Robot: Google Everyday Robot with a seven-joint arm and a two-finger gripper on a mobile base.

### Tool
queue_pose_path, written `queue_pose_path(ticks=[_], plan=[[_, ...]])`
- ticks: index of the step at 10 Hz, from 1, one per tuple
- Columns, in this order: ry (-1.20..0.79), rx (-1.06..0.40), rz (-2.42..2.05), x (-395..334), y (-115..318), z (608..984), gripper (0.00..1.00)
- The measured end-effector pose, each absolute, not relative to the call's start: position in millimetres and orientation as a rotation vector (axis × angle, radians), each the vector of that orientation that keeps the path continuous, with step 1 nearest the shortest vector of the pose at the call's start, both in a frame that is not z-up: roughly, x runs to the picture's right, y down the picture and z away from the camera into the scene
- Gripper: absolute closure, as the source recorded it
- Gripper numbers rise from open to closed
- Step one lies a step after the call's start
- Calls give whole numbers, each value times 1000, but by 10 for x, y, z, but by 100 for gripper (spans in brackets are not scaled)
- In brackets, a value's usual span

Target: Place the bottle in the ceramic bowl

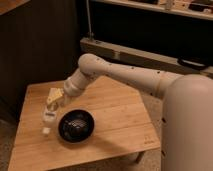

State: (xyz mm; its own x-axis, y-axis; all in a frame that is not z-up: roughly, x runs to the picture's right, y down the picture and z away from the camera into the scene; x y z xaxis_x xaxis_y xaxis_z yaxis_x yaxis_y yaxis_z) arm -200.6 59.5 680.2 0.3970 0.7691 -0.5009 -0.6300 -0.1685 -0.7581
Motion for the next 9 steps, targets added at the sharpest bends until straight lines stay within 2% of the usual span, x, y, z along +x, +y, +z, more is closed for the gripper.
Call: queue_pose_path(ticks=[3, 7, 9], plan=[[-118, -1181, 1298, -1679, 593, 6793, 100], [-5, -1057, 1364, -1295, 643, 6988, 100], [31, -1039, 1373, -1252, 677, 7053, 98]])
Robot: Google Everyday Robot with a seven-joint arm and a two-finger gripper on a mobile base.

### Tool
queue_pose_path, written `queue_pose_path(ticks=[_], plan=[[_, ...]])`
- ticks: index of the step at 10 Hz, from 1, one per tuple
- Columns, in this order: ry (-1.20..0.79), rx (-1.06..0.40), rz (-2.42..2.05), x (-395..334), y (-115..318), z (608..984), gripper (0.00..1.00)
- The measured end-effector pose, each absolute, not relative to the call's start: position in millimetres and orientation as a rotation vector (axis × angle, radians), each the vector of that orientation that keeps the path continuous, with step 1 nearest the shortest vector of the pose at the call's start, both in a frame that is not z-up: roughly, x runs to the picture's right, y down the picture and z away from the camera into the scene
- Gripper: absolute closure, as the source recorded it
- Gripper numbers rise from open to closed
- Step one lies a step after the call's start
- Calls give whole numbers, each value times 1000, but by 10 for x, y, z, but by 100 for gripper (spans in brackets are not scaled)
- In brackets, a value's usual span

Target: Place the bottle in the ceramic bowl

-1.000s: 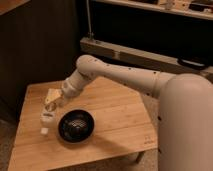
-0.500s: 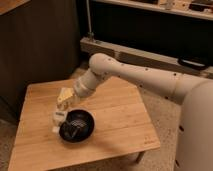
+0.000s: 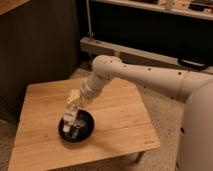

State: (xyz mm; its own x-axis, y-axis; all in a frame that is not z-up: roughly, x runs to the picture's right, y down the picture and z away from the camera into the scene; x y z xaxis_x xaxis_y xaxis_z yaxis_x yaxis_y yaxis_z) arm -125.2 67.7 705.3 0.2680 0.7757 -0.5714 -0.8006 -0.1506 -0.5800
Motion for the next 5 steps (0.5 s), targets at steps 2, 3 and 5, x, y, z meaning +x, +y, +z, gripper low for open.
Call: queue_pose_path(ticks=[2, 3, 5], plan=[[93, -1025, 1390, -1154, 748, 7137, 79], [125, -1020, 1391, -1133, 786, 7163, 70], [204, -1004, 1397, -1070, 896, 7266, 48]])
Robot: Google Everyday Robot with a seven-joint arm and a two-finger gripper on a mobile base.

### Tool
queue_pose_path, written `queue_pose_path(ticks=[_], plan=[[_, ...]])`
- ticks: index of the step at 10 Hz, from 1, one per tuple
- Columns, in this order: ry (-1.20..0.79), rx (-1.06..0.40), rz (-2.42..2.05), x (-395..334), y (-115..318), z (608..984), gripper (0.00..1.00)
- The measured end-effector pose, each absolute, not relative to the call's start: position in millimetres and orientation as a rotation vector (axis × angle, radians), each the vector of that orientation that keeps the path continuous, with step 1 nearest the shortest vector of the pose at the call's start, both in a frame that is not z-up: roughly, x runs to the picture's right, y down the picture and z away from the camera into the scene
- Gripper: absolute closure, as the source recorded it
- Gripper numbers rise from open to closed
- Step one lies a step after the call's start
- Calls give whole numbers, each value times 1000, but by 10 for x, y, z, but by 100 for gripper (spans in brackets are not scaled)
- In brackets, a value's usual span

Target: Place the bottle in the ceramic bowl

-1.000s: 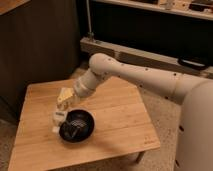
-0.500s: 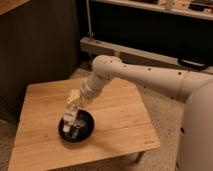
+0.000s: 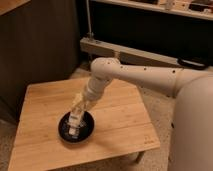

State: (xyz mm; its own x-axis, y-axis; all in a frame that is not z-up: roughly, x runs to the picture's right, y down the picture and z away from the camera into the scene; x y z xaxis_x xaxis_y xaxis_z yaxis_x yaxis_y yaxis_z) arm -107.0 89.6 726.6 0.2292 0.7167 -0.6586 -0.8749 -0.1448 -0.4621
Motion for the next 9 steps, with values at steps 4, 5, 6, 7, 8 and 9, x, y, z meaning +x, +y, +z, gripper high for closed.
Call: queue_pose_path(ticks=[4, 5, 6, 7, 8, 9], plan=[[284, -976, 1386, -1038, 1036, 7343, 20], [295, -971, 1385, -1027, 1064, 7353, 20], [303, -968, 1387, -1016, 1083, 7358, 20], [305, -974, 1389, -1025, 1103, 7376, 20], [306, -982, 1390, -1046, 1115, 7387, 20], [304, -999, 1387, -1091, 1133, 7400, 20]])
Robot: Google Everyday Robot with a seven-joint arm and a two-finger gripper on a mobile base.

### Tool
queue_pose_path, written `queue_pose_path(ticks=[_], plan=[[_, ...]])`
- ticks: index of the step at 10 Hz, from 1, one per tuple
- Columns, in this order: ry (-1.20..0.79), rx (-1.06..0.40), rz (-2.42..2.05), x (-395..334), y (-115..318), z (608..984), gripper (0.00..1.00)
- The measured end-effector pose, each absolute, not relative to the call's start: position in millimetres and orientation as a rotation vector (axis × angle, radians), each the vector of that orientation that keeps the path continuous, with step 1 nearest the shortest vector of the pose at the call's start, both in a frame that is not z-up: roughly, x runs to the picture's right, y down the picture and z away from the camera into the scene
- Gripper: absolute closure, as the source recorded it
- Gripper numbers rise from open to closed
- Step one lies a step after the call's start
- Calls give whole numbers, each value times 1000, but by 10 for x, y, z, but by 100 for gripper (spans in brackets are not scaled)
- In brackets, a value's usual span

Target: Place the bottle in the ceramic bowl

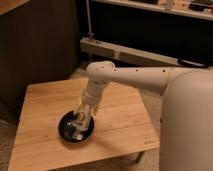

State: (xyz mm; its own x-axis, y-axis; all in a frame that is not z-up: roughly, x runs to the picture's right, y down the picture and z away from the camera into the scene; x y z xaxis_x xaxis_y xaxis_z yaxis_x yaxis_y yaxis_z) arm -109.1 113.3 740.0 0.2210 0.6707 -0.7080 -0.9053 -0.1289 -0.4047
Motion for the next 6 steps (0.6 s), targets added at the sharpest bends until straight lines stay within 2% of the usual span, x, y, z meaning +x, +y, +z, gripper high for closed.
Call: queue_pose_path(ticks=[6], plan=[[303, -1015, 1378, -1126, 1156, 7403, 20]])
